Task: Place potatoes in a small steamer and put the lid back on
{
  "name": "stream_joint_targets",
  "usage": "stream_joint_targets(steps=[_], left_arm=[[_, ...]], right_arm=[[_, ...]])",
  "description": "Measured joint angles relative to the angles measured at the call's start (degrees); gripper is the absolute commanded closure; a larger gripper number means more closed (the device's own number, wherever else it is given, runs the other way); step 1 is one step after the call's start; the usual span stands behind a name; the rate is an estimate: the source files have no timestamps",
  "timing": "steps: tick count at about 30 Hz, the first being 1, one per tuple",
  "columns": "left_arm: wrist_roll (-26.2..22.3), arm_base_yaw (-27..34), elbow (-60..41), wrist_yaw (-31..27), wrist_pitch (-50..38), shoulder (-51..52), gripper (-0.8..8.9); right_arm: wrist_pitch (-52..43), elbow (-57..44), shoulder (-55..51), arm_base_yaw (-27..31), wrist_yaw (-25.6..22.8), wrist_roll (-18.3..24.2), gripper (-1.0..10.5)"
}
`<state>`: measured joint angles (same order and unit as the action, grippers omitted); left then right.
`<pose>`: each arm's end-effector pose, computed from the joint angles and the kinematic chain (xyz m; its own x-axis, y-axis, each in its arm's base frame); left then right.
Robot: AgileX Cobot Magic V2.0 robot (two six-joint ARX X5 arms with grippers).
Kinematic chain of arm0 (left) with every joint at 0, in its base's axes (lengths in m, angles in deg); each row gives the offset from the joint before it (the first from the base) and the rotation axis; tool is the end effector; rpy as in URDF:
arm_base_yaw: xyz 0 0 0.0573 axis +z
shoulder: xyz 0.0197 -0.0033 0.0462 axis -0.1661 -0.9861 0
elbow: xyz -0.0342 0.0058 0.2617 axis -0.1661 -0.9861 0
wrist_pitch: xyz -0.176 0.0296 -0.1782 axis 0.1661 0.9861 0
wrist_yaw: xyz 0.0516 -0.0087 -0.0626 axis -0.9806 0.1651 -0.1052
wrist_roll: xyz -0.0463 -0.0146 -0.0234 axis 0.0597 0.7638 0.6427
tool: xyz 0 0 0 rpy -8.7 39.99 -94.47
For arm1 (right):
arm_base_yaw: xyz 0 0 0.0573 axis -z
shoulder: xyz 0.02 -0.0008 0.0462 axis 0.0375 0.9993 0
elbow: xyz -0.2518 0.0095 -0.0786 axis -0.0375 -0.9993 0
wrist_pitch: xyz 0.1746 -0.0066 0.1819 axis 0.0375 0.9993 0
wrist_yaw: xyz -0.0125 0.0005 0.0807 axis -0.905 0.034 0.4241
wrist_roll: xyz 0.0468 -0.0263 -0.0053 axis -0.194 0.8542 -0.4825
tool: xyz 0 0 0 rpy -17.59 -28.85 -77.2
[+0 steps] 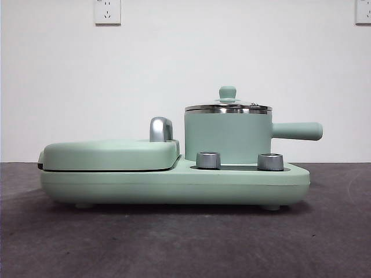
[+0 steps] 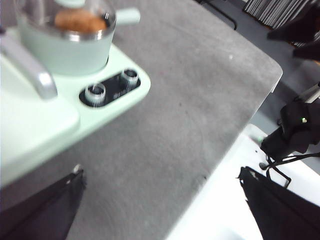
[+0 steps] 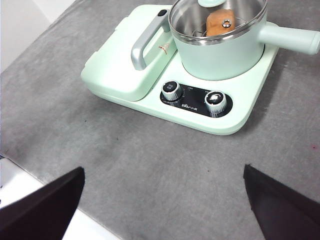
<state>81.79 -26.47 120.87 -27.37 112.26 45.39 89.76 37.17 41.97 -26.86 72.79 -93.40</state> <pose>0.0800 -0.0718 0.3461 0.4241 -0.7790 -0.4618 0.7431 0.5908 -0.3143 0.0447 0.0288 0.3329 0.6546 0.5858 -0.4779 -0.4733 0.8105 0.3452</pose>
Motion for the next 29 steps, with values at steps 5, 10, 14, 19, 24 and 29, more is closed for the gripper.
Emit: stream_joint_targets(steps=[5,10,14,19,24,29], left_arm=[[0.9,0.0,-0.5,0.0,0.7,1.6,7.98],[0.9,0.0,-0.5,0.0,0.8,2.1,8.03],[0.9,0.0,-0.5,0.0,1.2,2.1,8.03],[0.9,0.0,-0.5,0.0,1.2,2.1,8.03],[0.9,0.0,-0.5,0.0,1.2,2.1,8.03],[0.9,0.4,-0.6,0.0,1.2,2.8,8.03]], right_arm=[[-0.7,0.0,0.0,0.0,0.0,0.0,8.4],[-0.8,0.0,0.0,0.0,0.0,0.4,9.2],[-0.9,0.0,0.0,0.0,0.0,0.4,9.2],[-0.9,0.0,0.0,0.0,0.0,0.4,9.2],[-0.9,0.0,0.0,0.0,0.0,0.4,9.2],[-0.9,0.0,0.0,0.0,0.0,0.4,9.2]])
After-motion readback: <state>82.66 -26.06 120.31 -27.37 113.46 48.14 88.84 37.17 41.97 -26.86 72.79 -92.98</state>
